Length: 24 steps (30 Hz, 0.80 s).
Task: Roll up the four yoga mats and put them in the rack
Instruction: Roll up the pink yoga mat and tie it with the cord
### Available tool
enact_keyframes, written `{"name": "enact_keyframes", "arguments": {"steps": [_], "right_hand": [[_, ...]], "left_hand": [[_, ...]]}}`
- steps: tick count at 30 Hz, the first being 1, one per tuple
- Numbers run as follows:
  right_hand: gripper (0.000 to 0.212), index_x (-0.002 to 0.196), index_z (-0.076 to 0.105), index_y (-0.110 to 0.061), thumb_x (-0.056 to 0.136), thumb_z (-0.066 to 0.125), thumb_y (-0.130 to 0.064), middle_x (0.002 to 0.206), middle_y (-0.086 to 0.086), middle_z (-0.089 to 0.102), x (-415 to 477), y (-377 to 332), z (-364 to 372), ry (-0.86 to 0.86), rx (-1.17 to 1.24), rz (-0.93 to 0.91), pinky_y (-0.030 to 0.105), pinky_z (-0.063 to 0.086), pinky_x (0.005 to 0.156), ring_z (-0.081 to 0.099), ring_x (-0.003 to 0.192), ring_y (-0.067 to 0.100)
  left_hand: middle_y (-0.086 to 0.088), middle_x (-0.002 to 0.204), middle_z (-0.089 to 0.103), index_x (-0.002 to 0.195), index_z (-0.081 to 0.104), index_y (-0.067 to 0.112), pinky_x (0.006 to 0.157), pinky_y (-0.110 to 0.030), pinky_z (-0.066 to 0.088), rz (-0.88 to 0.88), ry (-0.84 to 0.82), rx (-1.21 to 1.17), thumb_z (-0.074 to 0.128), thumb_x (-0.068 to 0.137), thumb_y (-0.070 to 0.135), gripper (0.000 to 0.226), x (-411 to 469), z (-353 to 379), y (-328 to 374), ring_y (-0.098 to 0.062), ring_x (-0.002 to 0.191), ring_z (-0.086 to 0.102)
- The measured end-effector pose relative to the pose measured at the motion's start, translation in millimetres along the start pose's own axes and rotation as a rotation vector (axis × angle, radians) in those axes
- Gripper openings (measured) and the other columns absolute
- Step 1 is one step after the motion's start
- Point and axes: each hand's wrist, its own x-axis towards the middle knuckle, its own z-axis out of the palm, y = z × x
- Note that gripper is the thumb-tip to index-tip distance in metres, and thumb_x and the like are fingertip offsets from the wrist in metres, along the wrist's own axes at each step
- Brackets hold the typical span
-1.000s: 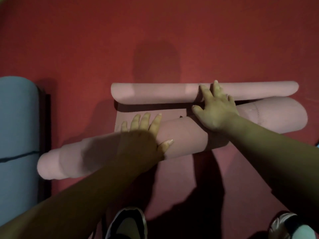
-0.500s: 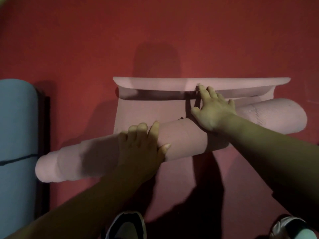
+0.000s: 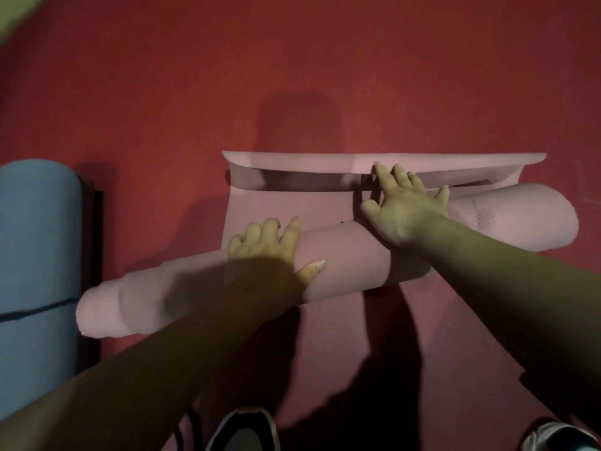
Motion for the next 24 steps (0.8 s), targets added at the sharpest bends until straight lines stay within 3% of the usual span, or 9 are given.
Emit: {"name": "enact_keyframes", "arguments": {"steps": [6,10,16,20,24], "right_hand": [[0.083,0.160,-0.001,-0.037,0.086,0.026,-0.063,0.171,-0.001,0.002,2.5,0.2,2.1,0.006,0.011,0.004,0.072,0.004,0.117,0.004,0.157,0.024],[0.082,0.160,0.002,-0.036,0.086,0.025,-0.063,0.170,-0.002,0.006,5.5,-0.7,-0.5,0.033,0.014,0.017,0.074,0.000,0.116,0.005,0.156,0.023],[0.080,0.160,0.003,-0.035,0.088,0.027,-0.062,0.170,-0.005,0.010,8.0,-0.5,-4.1,0.027,0.032,0.036,0.073,-0.002,0.116,0.015,0.155,0.024],[0.079,0.160,0.000,-0.037,0.091,0.027,-0.063,0.170,-0.004,0.006,11.2,-0.1,-6.8,-0.005,0.037,0.023,0.070,-0.002,0.118,0.034,0.148,0.029],[0.078,0.159,-0.006,-0.041,0.091,0.027,-0.062,0.170,-0.006,-0.003,15.4,1.5,-10.4,-0.069,0.046,-0.023,0.068,0.000,0.119,0.029,0.151,0.031]], "left_hand": [[-0.021,0.134,0.056,0.145,0.052,0.015,0.097,-0.059,0.039,0.124,0.062,-0.009,0.045,0.088,0.068,0.078,-29.7,8.1,9.1,-0.044,0.115,0.055],[-0.013,0.137,0.056,0.145,0.049,0.022,0.095,-0.055,0.042,0.045,-0.030,0.001,0.041,0.084,0.072,0.079,-6.5,1.1,5.7,-0.036,0.115,0.054],[-0.014,0.145,0.053,0.147,0.050,0.023,0.102,-0.058,0.040,-0.015,0.001,-0.051,0.040,0.090,0.072,0.076,14.2,6.7,-1.4,-0.038,0.128,0.052],[-0.013,0.151,0.048,0.151,0.044,0.026,0.106,-0.057,0.037,-0.024,-0.079,-0.031,0.028,0.089,0.076,0.081,23.9,4.2,-5.0,-0.037,0.135,0.046],[-0.014,0.150,0.049,0.150,0.046,0.025,0.106,-0.057,0.038,-0.027,-0.064,-0.028,0.031,0.089,0.076,0.081,24.7,5.7,-5.1,-0.037,0.134,0.047]]}}
